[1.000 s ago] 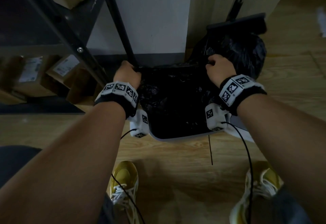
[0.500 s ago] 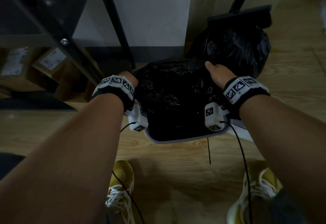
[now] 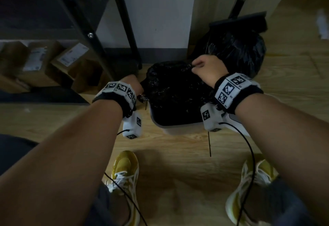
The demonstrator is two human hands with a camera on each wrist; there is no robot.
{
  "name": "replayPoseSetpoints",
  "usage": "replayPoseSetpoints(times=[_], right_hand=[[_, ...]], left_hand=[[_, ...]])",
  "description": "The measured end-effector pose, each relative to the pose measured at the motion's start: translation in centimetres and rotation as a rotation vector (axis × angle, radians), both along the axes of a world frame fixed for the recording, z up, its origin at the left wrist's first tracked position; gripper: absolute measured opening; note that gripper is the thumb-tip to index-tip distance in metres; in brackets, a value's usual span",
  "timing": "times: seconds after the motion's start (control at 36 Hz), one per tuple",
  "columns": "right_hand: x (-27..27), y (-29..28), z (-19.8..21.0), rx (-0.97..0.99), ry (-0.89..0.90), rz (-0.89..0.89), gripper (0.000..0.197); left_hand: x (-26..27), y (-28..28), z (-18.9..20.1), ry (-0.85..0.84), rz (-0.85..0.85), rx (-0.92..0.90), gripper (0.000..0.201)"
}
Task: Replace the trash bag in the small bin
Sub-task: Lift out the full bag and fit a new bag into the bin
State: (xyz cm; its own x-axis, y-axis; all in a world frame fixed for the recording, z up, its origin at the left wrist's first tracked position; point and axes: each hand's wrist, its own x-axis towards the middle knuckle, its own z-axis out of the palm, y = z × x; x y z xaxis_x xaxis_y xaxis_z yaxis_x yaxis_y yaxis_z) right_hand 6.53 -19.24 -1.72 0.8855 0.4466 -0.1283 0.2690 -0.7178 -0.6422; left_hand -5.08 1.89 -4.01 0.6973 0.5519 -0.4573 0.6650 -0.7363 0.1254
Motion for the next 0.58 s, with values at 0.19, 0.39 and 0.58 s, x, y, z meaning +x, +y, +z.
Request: replayPoseSetpoints(times=[0.19, 0.39, 0.58], right_hand=[[-5.5, -0.3, 1.2, -0.201, 0.147, 0.382, 0.028], [-8.4, -1.3, 1.2, -0.147, 0.19, 0.399, 0.035], [-10.8, -1.7, 1.9, -0.163, 0.206, 0.493, 0.029]], left_hand=[[-3.2, -1.9, 1.5, -0.249, -0.177, -0.006, 0.043], [-5.6, -4.8, 2.6, -0.191, -0.364, -0.037, 0.024], [-7.3, -5.7, 3.8, -0.064, -0.335, 0.058, 0.025]])
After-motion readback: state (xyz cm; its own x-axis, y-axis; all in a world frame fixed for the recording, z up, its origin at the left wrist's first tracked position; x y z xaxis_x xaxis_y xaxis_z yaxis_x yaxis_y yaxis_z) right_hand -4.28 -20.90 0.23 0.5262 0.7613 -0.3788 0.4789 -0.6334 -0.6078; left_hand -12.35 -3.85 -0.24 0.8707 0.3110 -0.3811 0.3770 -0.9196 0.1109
